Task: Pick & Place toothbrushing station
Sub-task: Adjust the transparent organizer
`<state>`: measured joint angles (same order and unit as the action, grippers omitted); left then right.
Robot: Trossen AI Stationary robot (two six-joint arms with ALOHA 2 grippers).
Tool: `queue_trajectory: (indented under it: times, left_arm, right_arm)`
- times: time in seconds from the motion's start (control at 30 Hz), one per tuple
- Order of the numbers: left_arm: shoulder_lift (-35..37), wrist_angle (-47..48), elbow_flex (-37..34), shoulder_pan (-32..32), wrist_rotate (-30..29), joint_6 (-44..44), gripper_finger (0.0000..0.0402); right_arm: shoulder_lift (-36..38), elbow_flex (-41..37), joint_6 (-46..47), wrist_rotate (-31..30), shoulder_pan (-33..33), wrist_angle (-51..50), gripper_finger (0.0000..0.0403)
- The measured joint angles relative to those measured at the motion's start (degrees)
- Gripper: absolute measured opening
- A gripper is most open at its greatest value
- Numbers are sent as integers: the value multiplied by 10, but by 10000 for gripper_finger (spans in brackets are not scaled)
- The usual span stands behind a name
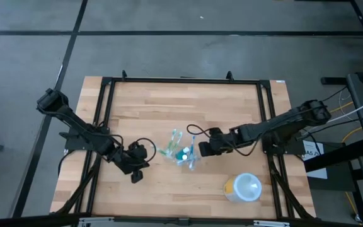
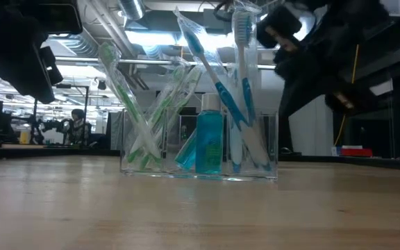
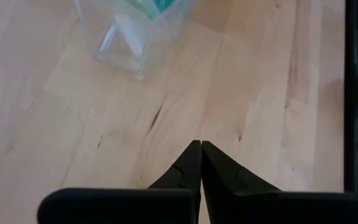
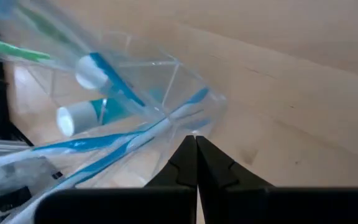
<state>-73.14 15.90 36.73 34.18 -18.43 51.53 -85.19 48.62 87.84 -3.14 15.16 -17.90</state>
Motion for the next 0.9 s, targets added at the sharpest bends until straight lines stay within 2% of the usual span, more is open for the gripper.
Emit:
queue_trajectory:
  times: [0.2,0.53,0.9]
  left_arm:
    - [1,1,0,-2,-4,18,3]
    - [1,1,0,-6,-14,13,2]
    - [1,-11,0,-26,-6,-17,1]
  right_arm:
    - [-27,0,-13,43,0,27,0]
    - [-27,0,-35,40,-24,66,0]
    - [-27,0,-73,40,-70,64,0]
